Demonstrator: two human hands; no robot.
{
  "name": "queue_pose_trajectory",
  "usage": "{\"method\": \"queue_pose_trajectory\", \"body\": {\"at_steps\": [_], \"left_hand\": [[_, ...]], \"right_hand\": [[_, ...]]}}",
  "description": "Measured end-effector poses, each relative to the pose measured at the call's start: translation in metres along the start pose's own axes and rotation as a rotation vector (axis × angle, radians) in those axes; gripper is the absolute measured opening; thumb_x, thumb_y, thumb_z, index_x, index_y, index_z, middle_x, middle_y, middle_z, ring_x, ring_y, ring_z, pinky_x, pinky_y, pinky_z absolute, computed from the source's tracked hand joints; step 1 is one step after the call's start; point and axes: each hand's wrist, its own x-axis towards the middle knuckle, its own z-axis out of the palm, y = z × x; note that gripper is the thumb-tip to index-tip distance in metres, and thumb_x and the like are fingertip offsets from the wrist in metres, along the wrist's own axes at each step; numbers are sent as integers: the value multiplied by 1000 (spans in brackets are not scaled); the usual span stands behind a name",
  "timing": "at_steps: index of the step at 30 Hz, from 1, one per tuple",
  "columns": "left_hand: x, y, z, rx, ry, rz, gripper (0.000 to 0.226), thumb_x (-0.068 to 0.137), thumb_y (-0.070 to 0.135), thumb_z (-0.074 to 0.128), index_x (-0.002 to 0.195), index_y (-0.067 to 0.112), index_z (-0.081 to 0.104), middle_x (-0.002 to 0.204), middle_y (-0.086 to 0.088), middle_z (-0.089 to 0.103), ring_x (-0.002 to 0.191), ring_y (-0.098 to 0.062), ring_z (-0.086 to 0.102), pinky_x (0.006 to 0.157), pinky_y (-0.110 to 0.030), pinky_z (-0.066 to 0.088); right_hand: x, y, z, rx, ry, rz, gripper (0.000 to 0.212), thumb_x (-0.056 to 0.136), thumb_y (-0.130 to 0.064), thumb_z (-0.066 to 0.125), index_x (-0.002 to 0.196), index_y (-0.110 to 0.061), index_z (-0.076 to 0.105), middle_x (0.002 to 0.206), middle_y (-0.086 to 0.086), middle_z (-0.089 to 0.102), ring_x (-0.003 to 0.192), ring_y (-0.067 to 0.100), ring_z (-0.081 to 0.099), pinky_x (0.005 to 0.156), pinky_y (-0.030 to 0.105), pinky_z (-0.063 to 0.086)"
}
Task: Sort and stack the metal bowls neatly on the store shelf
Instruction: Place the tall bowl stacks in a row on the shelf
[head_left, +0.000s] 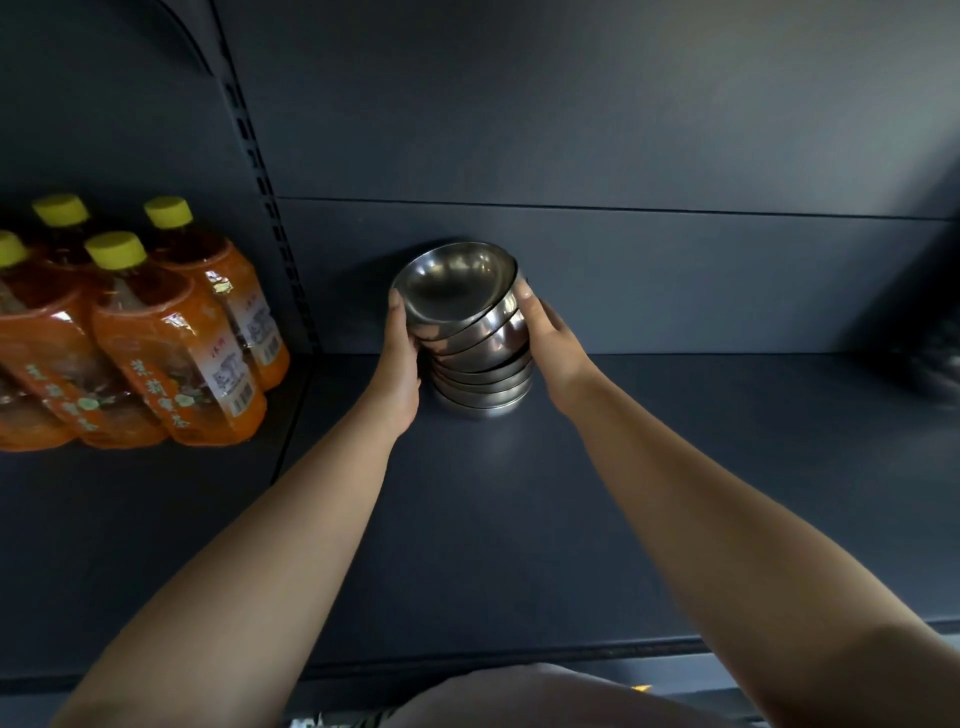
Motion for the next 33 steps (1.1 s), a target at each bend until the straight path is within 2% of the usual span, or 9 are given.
{"method": "queue_pose_trajectory", "body": {"at_steps": [4, 7, 10, 14, 17, 20, 25, 29, 33], "left_hand": [[4, 5, 3, 20, 5, 51, 56, 95, 56, 12, 134, 29, 42, 115, 16, 45, 107, 2, 38, 94, -23, 23], [12, 10, 2, 54, 8, 72, 42, 95, 55, 21, 104, 31, 55, 106, 14, 55, 100, -2, 48, 90, -23, 31], [19, 13, 0, 94, 11, 102, 40, 97, 52, 26, 80, 32, 56, 84, 8, 59, 78, -4, 53, 76, -23, 37], [26, 9, -2, 82, 3, 123, 37, 97, 48, 31, 77, 31, 56, 67, 13, 63, 73, -4, 52, 74, -22, 38], [29, 5, -4, 56, -3, 110, 36, 98, 48, 30, 78, 31, 55, 77, 11, 58, 75, -2, 50, 76, -21, 38], [28, 5, -4, 42, -34, 83, 36, 97, 51, 27, 83, 32, 54, 83, 9, 54, 78, -3, 49, 75, -21, 37], [26, 1, -4, -19, -37, 65, 49, 93, 60, 24, 99, 31, 62, 97, 3, 63, 94, -11, 57, 82, -24, 42], [25, 4, 0, -61, -4, 36, 53, 92, 63, 25, 97, 31, 67, 96, 4, 65, 92, -11, 60, 77, -25, 45], [22, 10, 2, -83, -13, -17, 51, 91, 63, 26, 97, 29, 64, 88, 6, 71, 88, -9, 64, 70, -26, 48]], "right_hand": [[1, 2, 0, -63, 22, 4, 67, 89, -58, 45, 141, -16, 40, 137, 1, 50, 130, 17, 44, 103, 28, 31], [1, 5, -1, -92, 36, 42, 70, 88, -62, 42, 139, -14, 42, 126, -2, 56, 128, 18, 45, 106, 32, 30], [1, 3, -1, -97, 47, 93, 72, 88, -64, 41, 136, -11, 46, 129, 1, 55, 126, 19, 45, 99, 30, 29], [0, 0, -3, -80, 34, 123, 58, 91, -57, 41, 125, -12, 53, 115, -1, 54, 122, 17, 45, 94, 28, 27], [1, -1, -4, -69, 20, 138, 50, 92, -55, 42, 120, -17, 55, 127, 1, 52, 129, 18, 41, 99, 28, 26], [0, -3, -5, -43, 3, 159, 33, 92, -54, 43, 103, -25, 55, 121, -1, 53, 131, 17, 40, 104, 30, 26], [0, -7, -11, -43, -37, 183, 41, 88, -53, 52, 113, -21, 56, 136, 4, 51, 129, 18, 42, 104, 32, 28], [0, -13, -10, 31, -85, 203, 56, 84, -50, 60, 126, -12, 55, 115, 1, 59, 109, 15, 52, 91, 26, 34], [-2, -16, -9, 111, -88, 220, 42, 85, -47, 60, 114, -17, 58, 95, -3, 60, 89, 12, 58, 78, 22, 43]]}}
